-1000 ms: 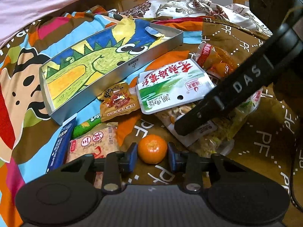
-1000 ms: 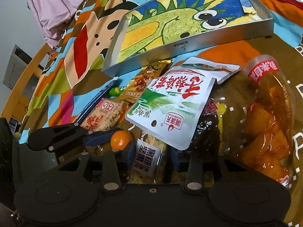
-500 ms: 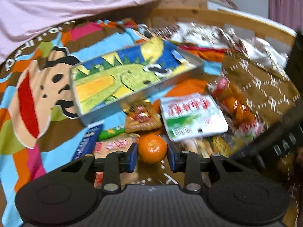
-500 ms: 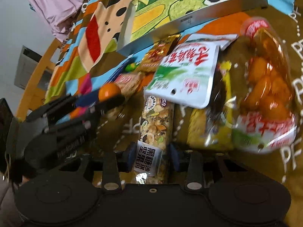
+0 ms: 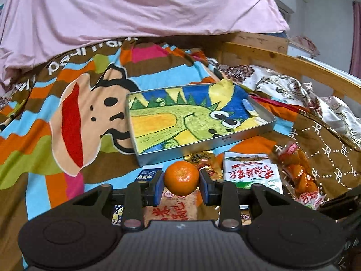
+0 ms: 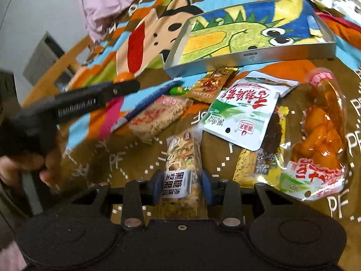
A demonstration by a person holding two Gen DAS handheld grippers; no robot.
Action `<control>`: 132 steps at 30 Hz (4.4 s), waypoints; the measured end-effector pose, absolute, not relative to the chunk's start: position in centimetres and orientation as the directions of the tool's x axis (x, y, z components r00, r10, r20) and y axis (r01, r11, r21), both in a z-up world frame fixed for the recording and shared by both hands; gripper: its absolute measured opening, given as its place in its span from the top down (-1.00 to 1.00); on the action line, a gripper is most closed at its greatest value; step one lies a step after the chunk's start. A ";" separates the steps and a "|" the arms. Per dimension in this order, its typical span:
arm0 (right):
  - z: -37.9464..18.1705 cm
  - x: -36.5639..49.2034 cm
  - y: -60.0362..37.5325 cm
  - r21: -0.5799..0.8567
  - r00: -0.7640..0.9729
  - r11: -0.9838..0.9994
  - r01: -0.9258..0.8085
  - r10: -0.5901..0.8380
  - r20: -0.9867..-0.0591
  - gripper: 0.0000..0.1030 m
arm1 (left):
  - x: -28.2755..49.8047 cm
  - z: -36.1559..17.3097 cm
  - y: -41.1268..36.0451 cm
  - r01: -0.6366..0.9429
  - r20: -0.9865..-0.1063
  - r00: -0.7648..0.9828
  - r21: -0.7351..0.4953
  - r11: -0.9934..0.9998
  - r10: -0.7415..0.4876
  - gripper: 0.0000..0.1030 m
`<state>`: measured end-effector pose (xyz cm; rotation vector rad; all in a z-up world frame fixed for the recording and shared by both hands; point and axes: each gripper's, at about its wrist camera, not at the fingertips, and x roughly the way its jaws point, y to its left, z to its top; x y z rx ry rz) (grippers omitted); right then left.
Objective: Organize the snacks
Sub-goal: 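Carry the orange into the metal tray with the left tool while the right tool drops the nut bar there, then open both tools and lift them away from the metal tray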
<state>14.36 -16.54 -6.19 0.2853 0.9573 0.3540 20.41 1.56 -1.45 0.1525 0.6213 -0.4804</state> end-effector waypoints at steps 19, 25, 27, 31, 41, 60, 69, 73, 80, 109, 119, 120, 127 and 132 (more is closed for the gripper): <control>-7.5 14.1 -12.0 0.092 0.594 0.940 -0.329 0.282 -0.753 0.21 | 20.8 -1.8 1.7 0.459 -0.589 0.716 -0.008 0.888 -0.375 0.30; -4.5 13.0 -11.9 -0.044 0.752 0.941 -0.337 0.241 -0.614 0.21 | 21.2 -1.1 2.0 0.425 -0.549 0.753 -0.015 0.905 -0.363 0.30; -3.6 13.6 -12.2 -0.084 0.803 0.947 -0.310 0.213 -0.557 0.21 | 21.8 -0.8 1.8 0.413 -0.513 0.781 -0.005 0.911 -0.356 0.30; -1.8 16.7 -13.7 -0.092 0.867 0.970 -0.227 0.158 -0.473 0.21 | 23.7 -0.7 1.1 0.401 -0.422 0.834 0.019 0.916 -0.356 0.30; -0.5 28.4 -18.2 0.058 0.930 0.995 -0.075 0.091 -0.357 0.21 | 31.6 -1.5 0.1 0.313 -0.381 0.857 -0.150 0.938 -0.347 0.30; -7.4 37.6 -20.0 0.178 0.838 0.982 0.069 0.040 -0.545 0.21 | 39.1 -8.3 -2.9 0.300 -0.570 0.754 -0.147 0.943 -0.328 0.30; -7.5 37.7 -20.8 0.223 0.814 0.971 0.089 0.058 -0.579 0.12 | 39.7 -8.8 -1.9 0.270 -0.590 0.720 -0.246 0.931 -0.365 0.20; -5.9 36.8 -21.2 0.218 0.830 0.972 0.088 0.050 -0.556 -0.06 | 39.4 -8.4 -1.4 0.261 -0.583 0.721 -0.274 0.926 -0.376 -0.17; -2.0 32.9 -21.3 0.160 0.887 0.985 0.058 0.023 -0.461 -0.60 | 36.4 -5.3 -0.6 0.208 -0.510 0.808 -0.219 0.953 -0.293 -0.65; 3.4 8.6 -18.3 -0.106 0.988 0.994 -0.003 -0.014 -0.154 -0.99 | 15.1 3.8 4.3 0.111 -0.289 0.949 -0.067 0.992 -0.126 -0.99; 2.1 3.2 -19.9 -0.103 0.961 0.990 0.099 -0.122 -0.246 -0.99 | 10.3 2.7 1.6 0.223 -0.344 0.914 -0.013 0.975 -0.214 -0.99; 2.0 2.9 -20.1 -0.107 0.956 0.988 0.109 -0.134 -0.261 -0.99 | 10.1 2.5 1.2 0.231 -0.357 0.909 -0.002 0.973 -0.217 -0.99; 1.1 3.0 -22.2 -0.038 0.905 0.983 0.180 -0.180 -0.384 -0.99 | 9.5 0.9 -1.6 0.255 -0.455 0.870 0.092 0.962 -0.188 -0.99; 0.2 4.3 -23.4 -0.006 0.858 0.973 0.232 -0.207 -0.471 -0.99 | 9.2 -0.2 -3.4 0.278 -0.485 0.858 0.165 0.946 -0.168 -0.99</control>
